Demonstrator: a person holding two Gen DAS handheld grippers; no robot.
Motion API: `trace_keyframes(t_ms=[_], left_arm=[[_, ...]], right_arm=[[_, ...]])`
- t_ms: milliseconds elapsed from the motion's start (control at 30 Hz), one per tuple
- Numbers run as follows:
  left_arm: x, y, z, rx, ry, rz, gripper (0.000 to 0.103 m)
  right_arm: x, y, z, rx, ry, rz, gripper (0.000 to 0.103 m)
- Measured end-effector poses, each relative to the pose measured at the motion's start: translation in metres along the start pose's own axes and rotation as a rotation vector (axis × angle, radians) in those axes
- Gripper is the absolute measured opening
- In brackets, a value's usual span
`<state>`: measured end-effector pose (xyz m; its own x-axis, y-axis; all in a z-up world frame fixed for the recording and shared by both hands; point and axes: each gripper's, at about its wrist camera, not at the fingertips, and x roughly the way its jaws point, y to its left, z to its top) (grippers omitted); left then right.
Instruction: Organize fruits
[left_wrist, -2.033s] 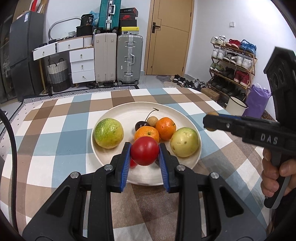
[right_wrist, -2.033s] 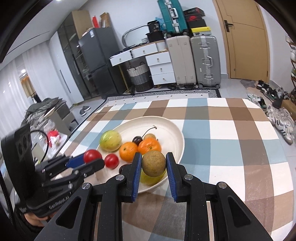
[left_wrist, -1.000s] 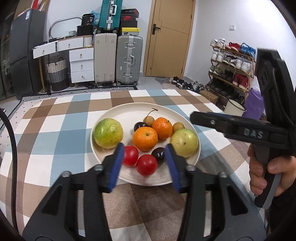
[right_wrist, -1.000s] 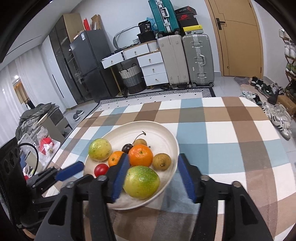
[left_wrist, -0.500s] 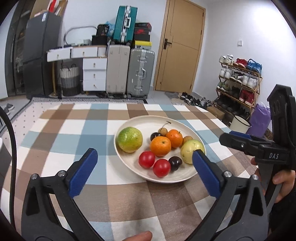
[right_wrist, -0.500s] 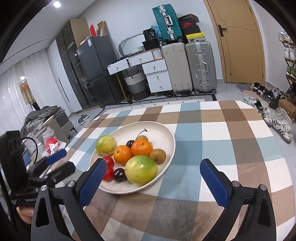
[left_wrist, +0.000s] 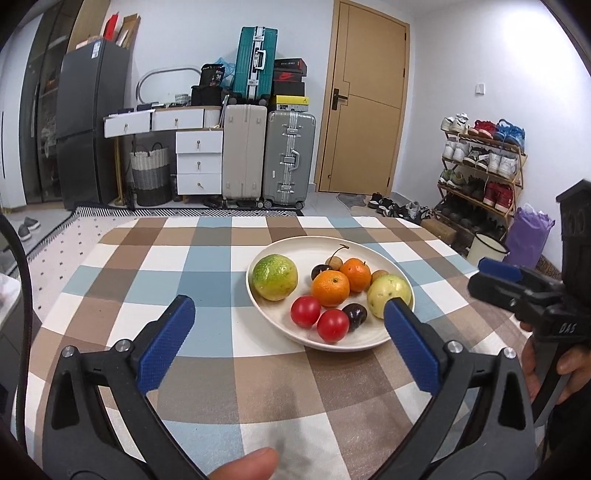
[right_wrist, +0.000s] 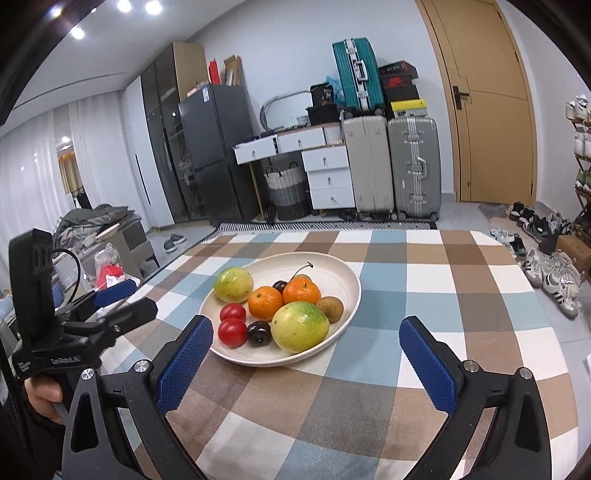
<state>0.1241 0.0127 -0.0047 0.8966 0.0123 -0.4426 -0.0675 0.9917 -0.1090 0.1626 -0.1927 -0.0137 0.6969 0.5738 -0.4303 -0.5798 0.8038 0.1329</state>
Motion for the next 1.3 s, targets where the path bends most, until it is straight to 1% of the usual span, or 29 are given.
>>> trace_keyframes(t_ms=[200, 533, 1300], left_arm=[[-0.007, -0.001, -0.005, 0.009, -0.013, 0.006, 0.102], [-0.015, -0.001, -0.008, 0.012, -0.035, 0.008, 0.102], [-0.017, -0.002, -0.005, 0.025, -0.038, 0.009, 0.102]], right_arm=[[-0.015, 0.006, -0.006, -0.032, -0.029, 0.004, 0.103], [-0.015, 0.014, -0.011, -0.071, -0.042, -0.002, 0.103], [-0.018, 0.015, -0.011, -0.076, -0.05, -0.013, 0.103]])
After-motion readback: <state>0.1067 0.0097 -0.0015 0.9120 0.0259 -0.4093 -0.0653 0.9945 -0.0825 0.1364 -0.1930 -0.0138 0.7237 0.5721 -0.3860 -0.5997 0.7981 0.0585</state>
